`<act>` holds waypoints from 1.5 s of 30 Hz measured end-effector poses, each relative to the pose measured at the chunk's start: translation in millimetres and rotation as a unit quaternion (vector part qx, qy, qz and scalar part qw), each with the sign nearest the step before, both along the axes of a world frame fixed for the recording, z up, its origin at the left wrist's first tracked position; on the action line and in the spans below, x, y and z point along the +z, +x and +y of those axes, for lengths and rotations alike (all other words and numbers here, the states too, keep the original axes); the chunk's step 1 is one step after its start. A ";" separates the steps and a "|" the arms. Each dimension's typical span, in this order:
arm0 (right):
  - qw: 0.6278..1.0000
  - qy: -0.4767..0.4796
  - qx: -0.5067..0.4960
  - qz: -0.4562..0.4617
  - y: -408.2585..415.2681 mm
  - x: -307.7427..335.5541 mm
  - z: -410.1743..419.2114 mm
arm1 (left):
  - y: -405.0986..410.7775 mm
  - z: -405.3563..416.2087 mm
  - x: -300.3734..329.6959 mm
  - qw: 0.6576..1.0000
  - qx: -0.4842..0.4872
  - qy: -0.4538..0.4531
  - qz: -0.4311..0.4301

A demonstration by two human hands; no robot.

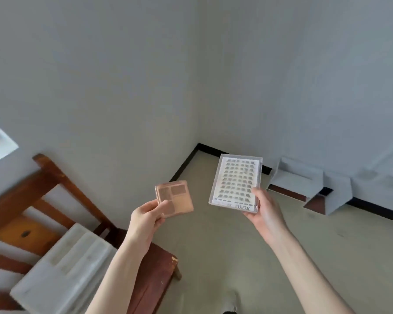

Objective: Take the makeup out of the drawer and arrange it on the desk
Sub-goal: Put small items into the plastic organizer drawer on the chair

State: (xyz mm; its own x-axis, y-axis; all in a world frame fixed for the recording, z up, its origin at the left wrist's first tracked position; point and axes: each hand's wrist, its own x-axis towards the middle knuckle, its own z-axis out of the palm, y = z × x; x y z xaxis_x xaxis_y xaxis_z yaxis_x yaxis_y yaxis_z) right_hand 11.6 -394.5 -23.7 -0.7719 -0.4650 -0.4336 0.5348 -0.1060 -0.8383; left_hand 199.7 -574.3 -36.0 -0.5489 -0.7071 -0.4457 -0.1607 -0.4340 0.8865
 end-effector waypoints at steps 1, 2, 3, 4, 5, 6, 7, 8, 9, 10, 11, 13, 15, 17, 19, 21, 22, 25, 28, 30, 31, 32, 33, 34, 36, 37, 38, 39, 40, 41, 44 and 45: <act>1.000 0.000 -0.026 0.001 -7.4 0.9 23.4 | -16.5 14.0 1.8 1.000 -0.024 0.002 0.002; 0.999 0.002 -0.054 0.001 -14.8 1.4 47.8 | -33.9 29.7 3.4 0.999 -0.048 0.005 0.003; 0.997 0.004 -0.083 0.001 -22.7 1.9 73.1 | -52.6 46.3 5.0 0.998 -0.070 0.006 0.003; 0.994 0.006 -0.111 0.001 -31.1 2.3 98.0 | -72.2 63.1 6.2 0.996 -0.090 0.006 0.003; 0.991 0.006 -0.136 0.000 -40.0 2.6 123.7 | -92.9 80.9 7.4 0.994 -0.109 0.004 0.003; 0.987 0.005 -0.160 0.000 -49.5 2.8 150.0 | -114.9 99.8 8.6 0.991 -0.130 0.002 0.003; 0.983 0.005 -0.181 0.003 -58.9 2.7 176.2 | -137.5 119.3 9.4 0.989 -0.151 0.000 0.004; 0.979 0.005 -0.203 0.008 -68.1 2.6 203.5 | -161.0 140.7 9.8 0.985 -0.171 0.001 0.006; 0.974 0.008 -0.224 0.013 -76.9 2.4 231.1 | -185.0 163.7 10.2 0.981 -0.192 0.002 0.009; 0.970 0.011 -0.244 0.018 -84.9 2.2 258.7 | -208.0 188.0 10.8 0.977 -0.213 0.004 0.012; 0.965 0.013 -0.262 0.022 -92.5 2.3 287.2 | -231.2 215.3 11.6 0.972 -0.235 0.006 0.017; 0.952 0.015 -0.305 0.029 -105.2 3.0 345.6 | -274.6 275.0 13.1 0.958 -0.286 0.013 0.030; 0.935 0.024 -0.351 0.030 -113.8 5.3 404.1 | -310.8 338.2 14.3 0.938 -0.343 0.019 0.041; 0.918 0.039 -0.393 0.033 -117.2 8.6 459.8 | -337.6 398.7 16.1 0.915 -0.401 0.026 0.047; 0.899 0.048 -0.434 0.032 -117.0 11.0 511.0 | -360.3 453.4 16.0 0.894 -0.444 0.042 0.048; 0.880 0.053 -0.471 0.026 -113.2 10.9 553.2 | -379.2 499.4 13.7 0.878 -0.472 0.062 0.036; 0.869 0.054 -0.490 0.023 -110.5 10.0 572.7 | -388.4 522.0 12.6 0.870 -0.488 0.068 0.029; 0.833 0.045 -0.551 0.013 -102.0 3.4 627.7 | -417.1 591.9 9.4 0.840 -0.538 0.067 0.017; 0.792 0.037 -0.610 -0.005 -98.0 -6.4 679.1 | -443.4 661.6 3.7 0.807 -0.587 0.069 0.003; 0.767 0.030 -0.641 -0.013 -101.8 -13.1 713.6 | -460.7 706.6 -2.1 0.779 -0.622 0.078 0.001; 0.756 0.028 -0.654 -0.014 -106.0 -16.2 731.1 | -469.5 729.2 -4.8 0.764 -0.640 0.081 -0.001; 0.746 0.026 -0.666 -0.014 -111.5 -18.8 748.7 | -478.8 751.7 -7.2 0.751 -0.655 0.083 -0.005; 0.736 0.023 -0.677 -0.013 -118.4 -20.6 766.2 | -488.7 774.1 -8.8 0.739 -0.668 0.085 -0.009; 0.727 0.018 -0.687 -0.012 -125.9 -21.5 783.2 | -499.1 795.8 -9.1 0.729 -0.679 0.086 -0.012; 0.704 0.001 -0.710 -0.016 -143.3 -21.5 817.7 | -524.0 839.3 -7.5 0.711 -0.698 0.084 -0.019; 0.692 -0.006 -0.721 -0.018 -151.9 -21.1 833.9 | -537.1 860.1 -6.2 0.706 -0.703 0.081 -0.022; 0.683 -0.010 -0.731 -0.017 -159.5 -20.9 849.3 | -549.6 880.4 -4.1 0.703 -0.706 0.079 -0.025; 0.674 -0.012 -0.739 -0.016 -166.2 -21.1 864.0 | -561.6 900.9 -2.0 0.699 -0.710 0.079 -0.027; 0.664 -0.014 -0.747 -0.015 -172.0 -21.1 878.7 | -572.4 922.1 0.2 0.693 -0.716 0.081 -0.027; 0.654 -0.016 -0.756 -0.015 -176.6 -20.8 892.9 | -580.9 943.4 1.7 0.687 -0.722 0.083 -0.028; 0.619 -0.022 -0.784 -0.029 -180.4 -22.7 931.2 | -591.9 1001.7 1.3 0.664 -0.742 0.079 -0.044; 0.609 -0.023 -0.792 -0.030 -179.7 -24.4 944.7 | -593.5 1021.0 -0.4 0.651 -0.753 0.078 -0.047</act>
